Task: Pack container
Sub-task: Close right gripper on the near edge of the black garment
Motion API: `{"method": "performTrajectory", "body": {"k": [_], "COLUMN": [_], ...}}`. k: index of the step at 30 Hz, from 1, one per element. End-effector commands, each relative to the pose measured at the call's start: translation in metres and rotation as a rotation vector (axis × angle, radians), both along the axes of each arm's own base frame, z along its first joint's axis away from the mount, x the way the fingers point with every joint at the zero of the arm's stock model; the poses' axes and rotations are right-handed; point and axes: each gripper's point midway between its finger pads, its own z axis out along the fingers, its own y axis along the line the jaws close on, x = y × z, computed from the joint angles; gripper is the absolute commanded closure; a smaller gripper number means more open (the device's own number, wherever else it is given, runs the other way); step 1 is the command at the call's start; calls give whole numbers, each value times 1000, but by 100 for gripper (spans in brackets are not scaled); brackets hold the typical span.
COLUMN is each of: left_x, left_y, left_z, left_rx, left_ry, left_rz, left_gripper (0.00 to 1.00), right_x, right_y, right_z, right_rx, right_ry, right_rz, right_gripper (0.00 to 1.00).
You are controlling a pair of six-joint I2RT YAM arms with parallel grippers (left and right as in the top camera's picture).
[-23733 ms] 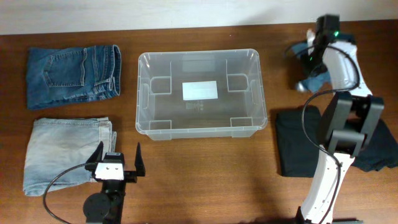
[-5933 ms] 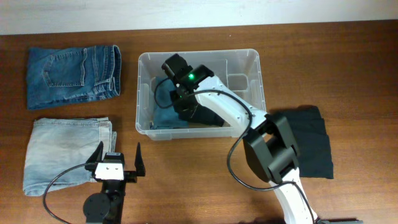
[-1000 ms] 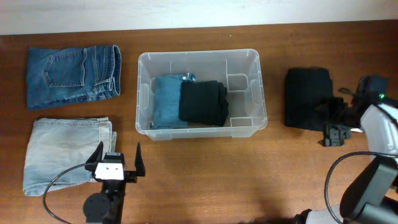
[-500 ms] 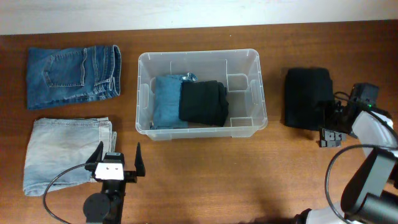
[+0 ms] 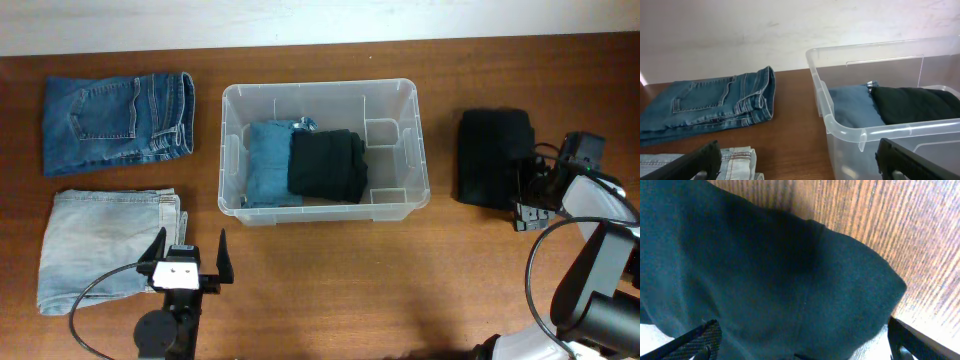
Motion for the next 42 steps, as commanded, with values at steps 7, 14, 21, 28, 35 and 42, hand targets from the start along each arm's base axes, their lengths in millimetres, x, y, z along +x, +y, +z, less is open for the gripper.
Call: {"method": "performTrajectory", "body": {"k": [7,14,21,28,35,42], "left_x": [0,0,0,0,0,0], "left_y": [0,0,0,0,0,0], "left_z": [-2,-2,-2,-2,-2,-2], "left_rx": [12,12,12,12,12,12], "left_ry": [1,1,1,1,1,1], "left_rz": [-2,-2,-2,-2,-2,-2], "left_gripper": [1,1,1,1,0,1], "right_x": [3,12,7,3,-2,-1], "right_y": [0,9,11,11,6,3], "right_z": [-4,-11,-30,-41,-42,-37], "right_rx": [-39,-46,-34,-28,-57,-65], "right_ry": [0,-3,45,76,101,88], "right_rz": [20,52,51,50,39,54], "right_gripper": [2,2,1,17,60,96]}}
